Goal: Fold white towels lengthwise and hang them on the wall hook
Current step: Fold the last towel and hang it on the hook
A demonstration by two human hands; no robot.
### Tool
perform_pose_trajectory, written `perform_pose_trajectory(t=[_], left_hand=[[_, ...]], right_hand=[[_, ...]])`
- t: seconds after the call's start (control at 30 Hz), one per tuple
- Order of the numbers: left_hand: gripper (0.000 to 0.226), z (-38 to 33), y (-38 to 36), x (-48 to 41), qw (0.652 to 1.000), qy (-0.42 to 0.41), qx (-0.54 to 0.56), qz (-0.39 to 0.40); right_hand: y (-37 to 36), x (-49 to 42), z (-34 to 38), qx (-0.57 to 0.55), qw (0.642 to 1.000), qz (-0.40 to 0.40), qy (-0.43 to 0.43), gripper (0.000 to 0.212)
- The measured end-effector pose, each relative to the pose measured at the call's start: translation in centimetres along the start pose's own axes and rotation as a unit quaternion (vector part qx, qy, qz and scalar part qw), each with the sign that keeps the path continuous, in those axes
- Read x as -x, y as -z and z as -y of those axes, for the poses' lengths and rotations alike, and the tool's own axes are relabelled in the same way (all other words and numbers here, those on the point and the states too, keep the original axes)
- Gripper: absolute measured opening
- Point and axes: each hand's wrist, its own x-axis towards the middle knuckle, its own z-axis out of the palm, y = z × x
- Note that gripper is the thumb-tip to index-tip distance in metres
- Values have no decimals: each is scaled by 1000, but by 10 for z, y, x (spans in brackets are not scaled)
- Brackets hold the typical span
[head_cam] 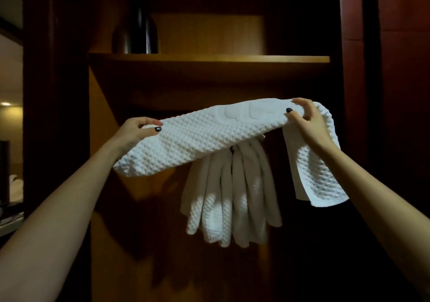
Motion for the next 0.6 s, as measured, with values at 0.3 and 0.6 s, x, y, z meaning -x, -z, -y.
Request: perform_pose_trajectory(t=[0.3, 0.6], left_hand=[[14, 45, 12, -91, 999, -38, 1, -14], [17, 84, 4, -148, 997, -7, 70, -26]], right_hand=[[-54, -60, -28, 80, 997, 9, 13, 44], [-88, -107, -47, 116, 991, 53, -35, 36]])
